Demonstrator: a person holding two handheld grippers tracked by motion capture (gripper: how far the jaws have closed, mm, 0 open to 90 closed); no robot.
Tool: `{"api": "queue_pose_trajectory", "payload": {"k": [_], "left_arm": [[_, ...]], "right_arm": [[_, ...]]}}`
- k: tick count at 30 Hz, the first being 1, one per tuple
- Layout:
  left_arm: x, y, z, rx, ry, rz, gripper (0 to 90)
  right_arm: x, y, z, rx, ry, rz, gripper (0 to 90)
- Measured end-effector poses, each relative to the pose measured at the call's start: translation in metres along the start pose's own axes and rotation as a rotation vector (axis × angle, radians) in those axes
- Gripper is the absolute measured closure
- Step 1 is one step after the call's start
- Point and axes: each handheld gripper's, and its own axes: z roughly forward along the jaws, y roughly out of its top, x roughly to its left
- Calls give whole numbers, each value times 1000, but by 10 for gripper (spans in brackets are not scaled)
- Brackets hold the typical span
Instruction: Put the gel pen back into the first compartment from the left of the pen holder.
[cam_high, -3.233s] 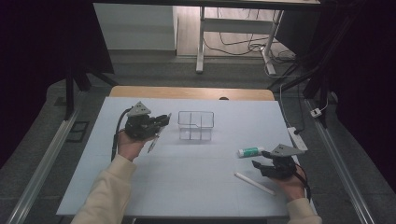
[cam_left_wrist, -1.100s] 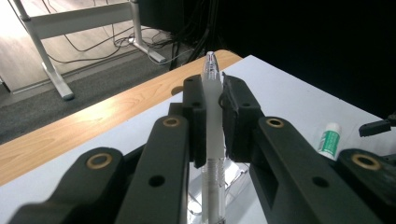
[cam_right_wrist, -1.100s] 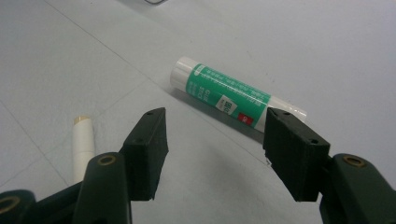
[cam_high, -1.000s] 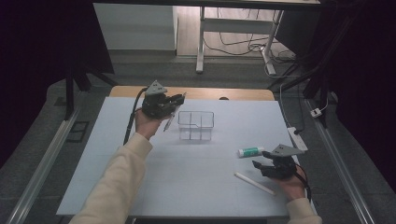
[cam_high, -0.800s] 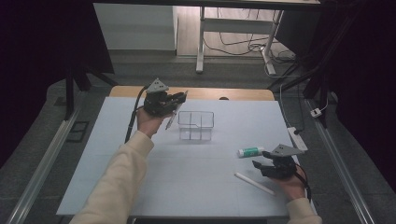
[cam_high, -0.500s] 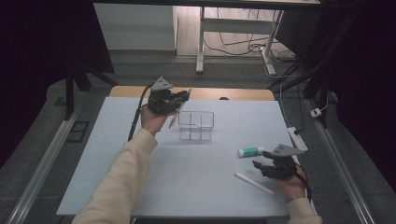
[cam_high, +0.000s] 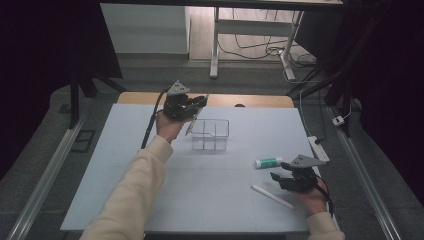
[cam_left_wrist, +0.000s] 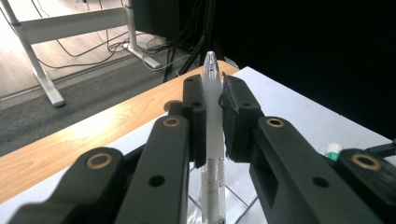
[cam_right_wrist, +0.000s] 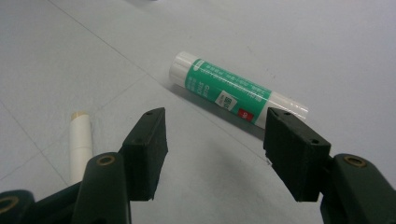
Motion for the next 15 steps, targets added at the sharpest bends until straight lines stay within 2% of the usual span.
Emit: {"api": "queue_pose_trajectory", "payload": {"k": [15], "left_arm": [[4,9,14,-7,37,-12,804]], "right_arm": [[-1,0,0,3,-2,-4,393]]}}
